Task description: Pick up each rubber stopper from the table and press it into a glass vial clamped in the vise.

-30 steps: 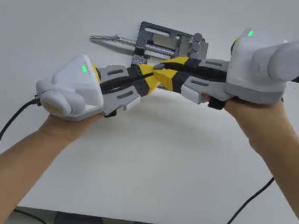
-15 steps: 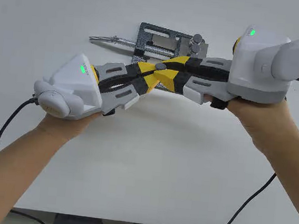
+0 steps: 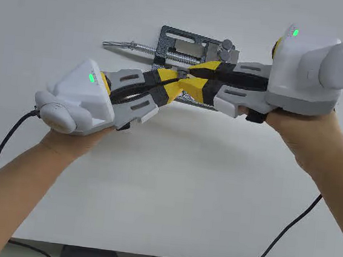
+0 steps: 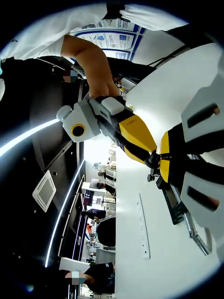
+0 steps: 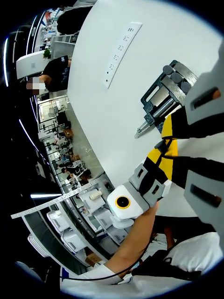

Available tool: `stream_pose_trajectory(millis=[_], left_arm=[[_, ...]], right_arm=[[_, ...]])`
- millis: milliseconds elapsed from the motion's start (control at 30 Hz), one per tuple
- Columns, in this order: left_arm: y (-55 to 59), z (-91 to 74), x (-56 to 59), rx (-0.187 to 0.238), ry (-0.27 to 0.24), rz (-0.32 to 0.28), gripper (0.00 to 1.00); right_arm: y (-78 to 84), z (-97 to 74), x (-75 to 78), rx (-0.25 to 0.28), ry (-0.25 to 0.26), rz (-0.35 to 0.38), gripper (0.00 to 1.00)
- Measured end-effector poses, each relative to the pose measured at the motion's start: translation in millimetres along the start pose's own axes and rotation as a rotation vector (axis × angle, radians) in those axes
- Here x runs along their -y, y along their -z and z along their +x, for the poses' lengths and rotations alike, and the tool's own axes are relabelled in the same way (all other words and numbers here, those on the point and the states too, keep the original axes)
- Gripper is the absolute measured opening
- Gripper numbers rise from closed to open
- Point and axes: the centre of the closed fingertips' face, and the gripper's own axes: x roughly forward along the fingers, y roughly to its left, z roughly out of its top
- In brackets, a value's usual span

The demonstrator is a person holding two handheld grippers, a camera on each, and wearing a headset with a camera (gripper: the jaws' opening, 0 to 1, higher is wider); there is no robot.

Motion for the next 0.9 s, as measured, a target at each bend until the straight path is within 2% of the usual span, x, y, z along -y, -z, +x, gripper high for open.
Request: stream_pose_trajectory(millis=[233, 533, 700, 900], left_arm=[[2.0, -0.9, 3.9, -0.024, 0.024, 0.04, 0.0], [9.2, -1.2, 14.1, -0.076, 0.084, 0.114, 0.0], [11.1, -0.9, 19.2, -0.09, 0.106, 0.129, 0.0], [11.8, -0.7, 22.8, -0.094, 0.121, 0.133, 0.0]], right_arm=[[3.5, 0.1, -1.8, -0.022, -0.016, -0.047, 0.12], [15.5, -1.6, -7.8, -0.126, -0.036, -0.208, 0.11], [20.2, -2.0, -11.9, -0.169, -0.044, -0.313, 0.11], [21.9, -3.4, -13.6, -0.19, -0.047, -0.357, 0.11]])
